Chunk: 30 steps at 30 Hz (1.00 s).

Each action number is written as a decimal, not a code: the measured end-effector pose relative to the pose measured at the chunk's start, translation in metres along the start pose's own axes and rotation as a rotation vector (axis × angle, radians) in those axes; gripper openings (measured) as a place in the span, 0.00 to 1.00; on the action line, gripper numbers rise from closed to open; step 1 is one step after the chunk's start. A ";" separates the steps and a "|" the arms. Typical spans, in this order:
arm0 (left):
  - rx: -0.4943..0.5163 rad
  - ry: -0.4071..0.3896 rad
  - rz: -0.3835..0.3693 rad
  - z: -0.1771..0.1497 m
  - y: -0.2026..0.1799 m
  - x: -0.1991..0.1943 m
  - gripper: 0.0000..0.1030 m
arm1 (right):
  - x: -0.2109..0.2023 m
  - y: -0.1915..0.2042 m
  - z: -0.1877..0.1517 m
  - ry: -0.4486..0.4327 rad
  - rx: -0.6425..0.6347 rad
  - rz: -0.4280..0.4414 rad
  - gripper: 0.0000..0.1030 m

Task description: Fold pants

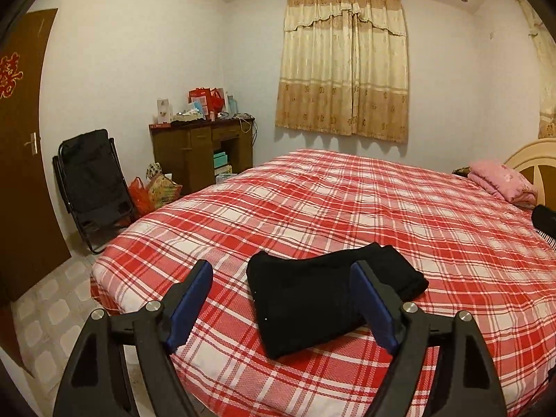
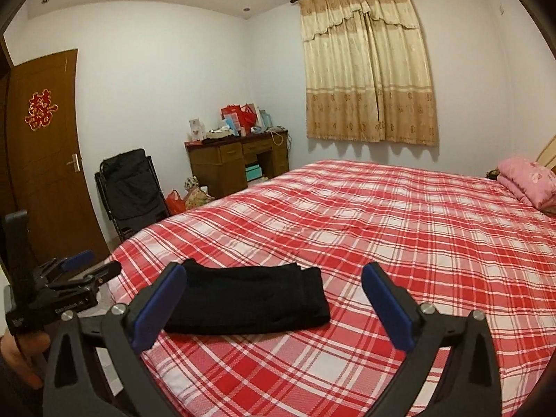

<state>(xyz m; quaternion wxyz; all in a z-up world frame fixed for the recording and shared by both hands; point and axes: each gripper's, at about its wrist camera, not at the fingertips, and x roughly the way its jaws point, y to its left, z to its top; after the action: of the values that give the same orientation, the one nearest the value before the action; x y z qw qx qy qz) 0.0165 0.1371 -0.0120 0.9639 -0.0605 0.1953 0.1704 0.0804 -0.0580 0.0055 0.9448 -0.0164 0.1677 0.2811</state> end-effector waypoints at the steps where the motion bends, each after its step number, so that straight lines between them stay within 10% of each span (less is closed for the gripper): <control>1: 0.004 0.000 -0.001 0.000 -0.001 -0.001 0.80 | -0.001 0.001 0.001 -0.005 0.000 0.006 1.00; 30: 0.065 -0.075 0.024 0.008 -0.013 -0.025 0.80 | -0.010 0.014 0.000 -0.021 -0.047 0.022 1.00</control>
<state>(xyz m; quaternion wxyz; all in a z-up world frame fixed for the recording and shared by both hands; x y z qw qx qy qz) 0.0021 0.1187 0.0064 0.9699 -0.0204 0.1654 0.1775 0.0648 -0.0519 0.0097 0.9426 -0.0335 0.1512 0.2957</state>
